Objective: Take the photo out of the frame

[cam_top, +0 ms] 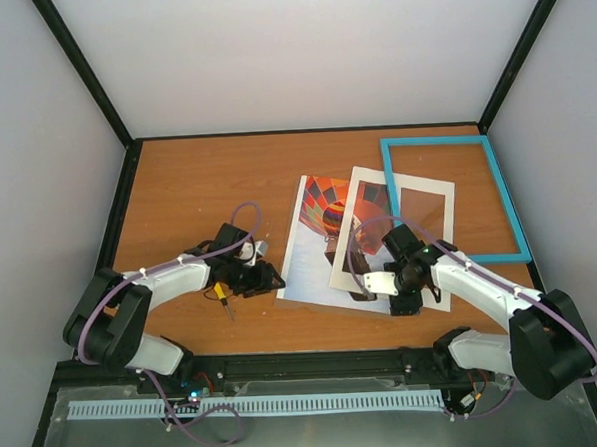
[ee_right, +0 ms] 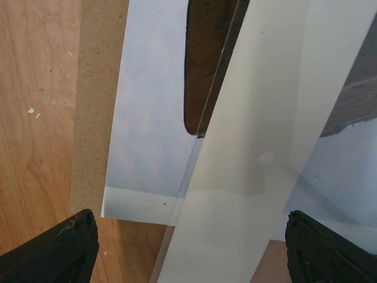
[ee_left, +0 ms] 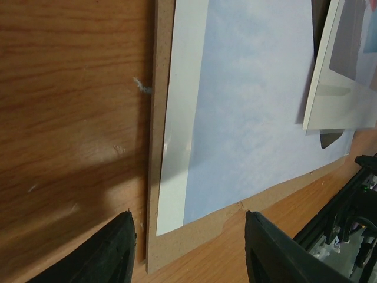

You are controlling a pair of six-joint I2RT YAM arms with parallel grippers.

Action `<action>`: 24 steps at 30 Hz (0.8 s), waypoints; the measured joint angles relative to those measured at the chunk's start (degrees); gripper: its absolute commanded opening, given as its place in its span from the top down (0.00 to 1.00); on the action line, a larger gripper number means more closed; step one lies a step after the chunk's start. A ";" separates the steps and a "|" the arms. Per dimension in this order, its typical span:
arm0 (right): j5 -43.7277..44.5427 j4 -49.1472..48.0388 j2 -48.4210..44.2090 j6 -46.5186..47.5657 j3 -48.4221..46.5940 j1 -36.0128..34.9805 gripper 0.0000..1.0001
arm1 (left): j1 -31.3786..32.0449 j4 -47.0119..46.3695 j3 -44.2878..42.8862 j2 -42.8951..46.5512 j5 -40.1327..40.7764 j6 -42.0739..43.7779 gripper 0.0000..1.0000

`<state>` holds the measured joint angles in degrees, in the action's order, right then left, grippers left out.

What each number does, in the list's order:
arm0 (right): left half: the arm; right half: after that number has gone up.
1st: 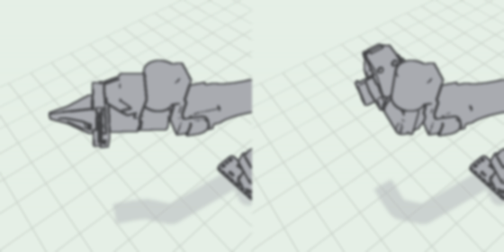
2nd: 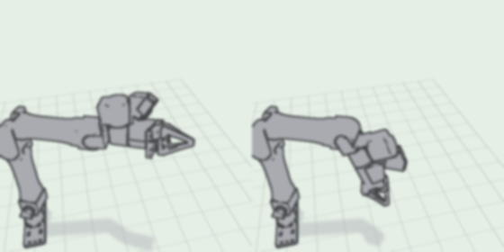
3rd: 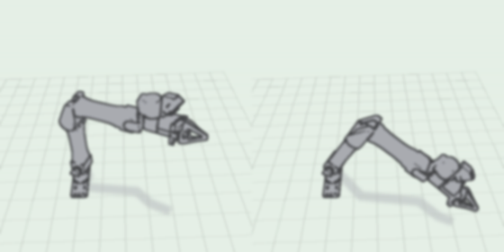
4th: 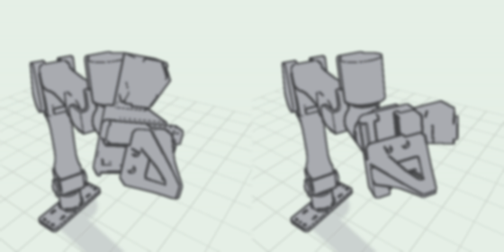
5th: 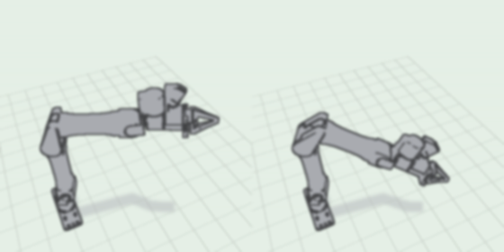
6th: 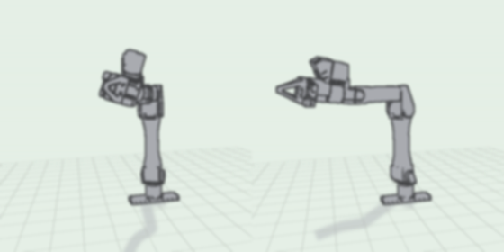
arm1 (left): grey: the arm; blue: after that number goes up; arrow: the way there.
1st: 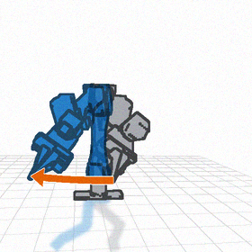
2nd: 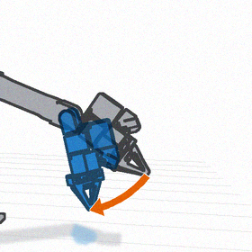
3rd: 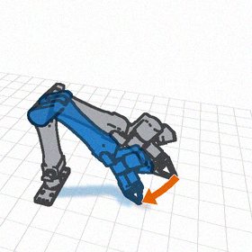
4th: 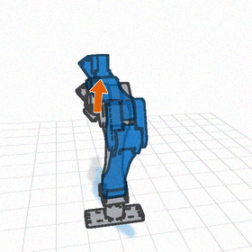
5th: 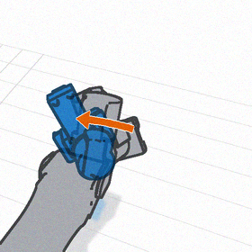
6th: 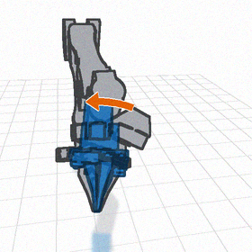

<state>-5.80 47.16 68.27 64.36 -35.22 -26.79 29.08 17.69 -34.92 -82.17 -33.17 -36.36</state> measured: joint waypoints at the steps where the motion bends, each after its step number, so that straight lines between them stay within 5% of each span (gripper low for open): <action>1: 0.22 0.04 0.02 0.35 0.26 -0.24 0.15 | 0.02 -0.17 0.00 -0.22 -0.09 -0.15 0.48; 24: 3.58 -4.96 1.60 -1.77 2.80 -3.48 0.19 | 0.35 -5.99 0.00 -5.01 -2.27 -0.42 0.48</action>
<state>-2.22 42.19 69.87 62.59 -32.42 -30.26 29.43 11.70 -34.92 -87.18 -35.44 -36.77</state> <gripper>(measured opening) 0.831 0.517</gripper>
